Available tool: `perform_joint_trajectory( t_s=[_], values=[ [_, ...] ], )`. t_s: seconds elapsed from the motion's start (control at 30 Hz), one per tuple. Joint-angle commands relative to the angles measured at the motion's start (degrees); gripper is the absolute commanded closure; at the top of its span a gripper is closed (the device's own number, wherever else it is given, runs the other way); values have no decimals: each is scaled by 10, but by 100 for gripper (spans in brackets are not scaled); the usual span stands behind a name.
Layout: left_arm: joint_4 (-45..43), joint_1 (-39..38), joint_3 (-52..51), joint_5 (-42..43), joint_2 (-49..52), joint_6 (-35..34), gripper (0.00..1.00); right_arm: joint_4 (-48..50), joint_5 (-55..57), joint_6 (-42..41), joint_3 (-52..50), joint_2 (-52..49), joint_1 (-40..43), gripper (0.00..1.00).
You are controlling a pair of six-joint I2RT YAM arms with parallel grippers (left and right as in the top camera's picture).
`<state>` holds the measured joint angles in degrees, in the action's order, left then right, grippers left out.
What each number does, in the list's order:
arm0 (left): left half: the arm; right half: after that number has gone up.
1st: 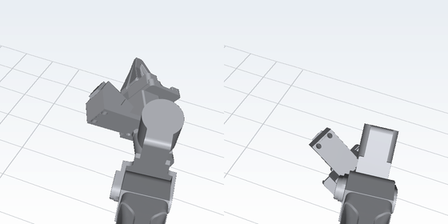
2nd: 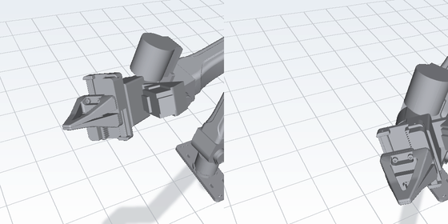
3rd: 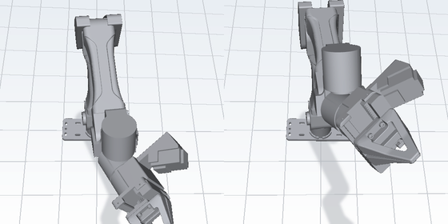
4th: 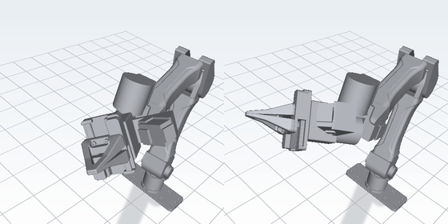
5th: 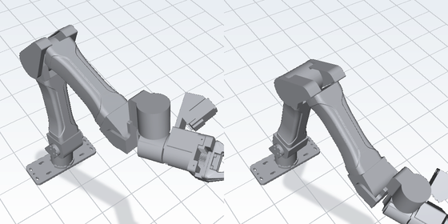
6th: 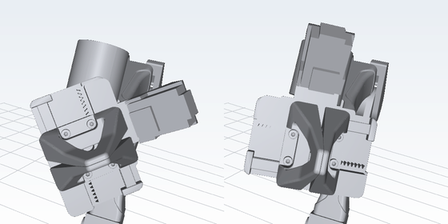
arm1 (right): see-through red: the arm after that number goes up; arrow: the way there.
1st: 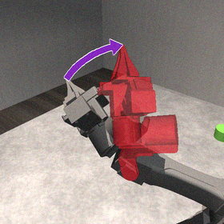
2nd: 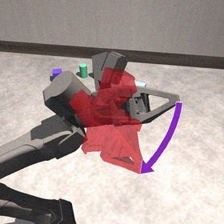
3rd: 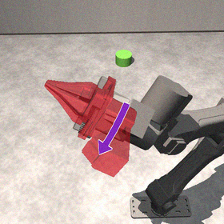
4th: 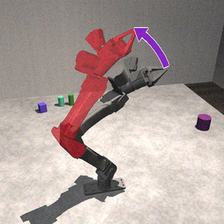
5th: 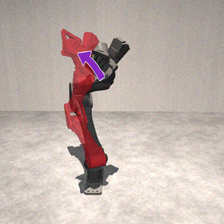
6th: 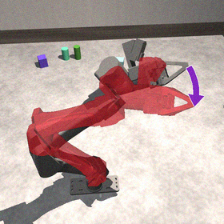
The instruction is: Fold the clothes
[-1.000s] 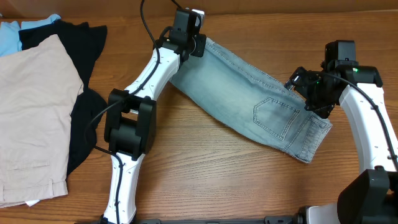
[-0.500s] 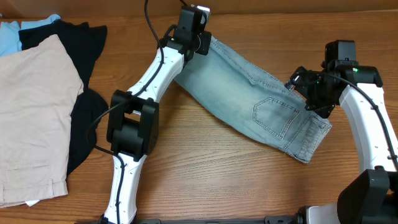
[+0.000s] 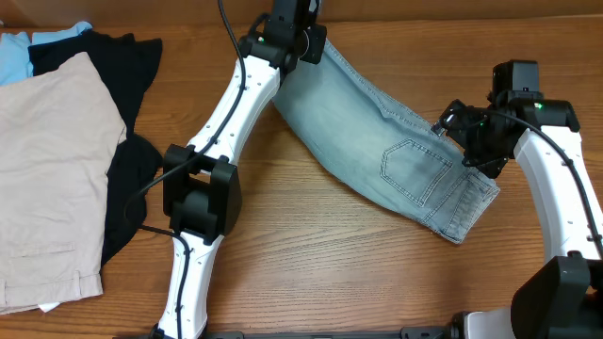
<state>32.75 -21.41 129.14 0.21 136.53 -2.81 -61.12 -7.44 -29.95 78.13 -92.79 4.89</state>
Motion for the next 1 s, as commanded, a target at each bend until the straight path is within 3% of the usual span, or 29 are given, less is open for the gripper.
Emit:
perform_joint_trajectory(
  t_s=[0.0,0.13,0.17,0.2,0.3,0.57,0.8,0.97],
  values=[
    [-16,-1,5,-9,11,16,96,0,5,4,10,2,1,0],
    [-64,-1,5,-8,54,16,95,-1,5,4,10,2,1,0],
    [-77,-2,5,-8,66,15,87,-1,5,4,10,2,1,0],
    [-86,-2,5,-7,77,15,72,-1,5,4,10,2,1,0],
    [-92,-3,5,-9,103,9,0,-1,5,4,10,2,1,0],
    [-9,1,18,-100,88,-11,0,0,5,4,10,2,1,0],
    [94,15,33,-95,73,-11,0,6,5,4,10,2,1,0],
    [116,16,26,-80,82,-10,3,6,5,4,10,2,1,0]
  ],
)
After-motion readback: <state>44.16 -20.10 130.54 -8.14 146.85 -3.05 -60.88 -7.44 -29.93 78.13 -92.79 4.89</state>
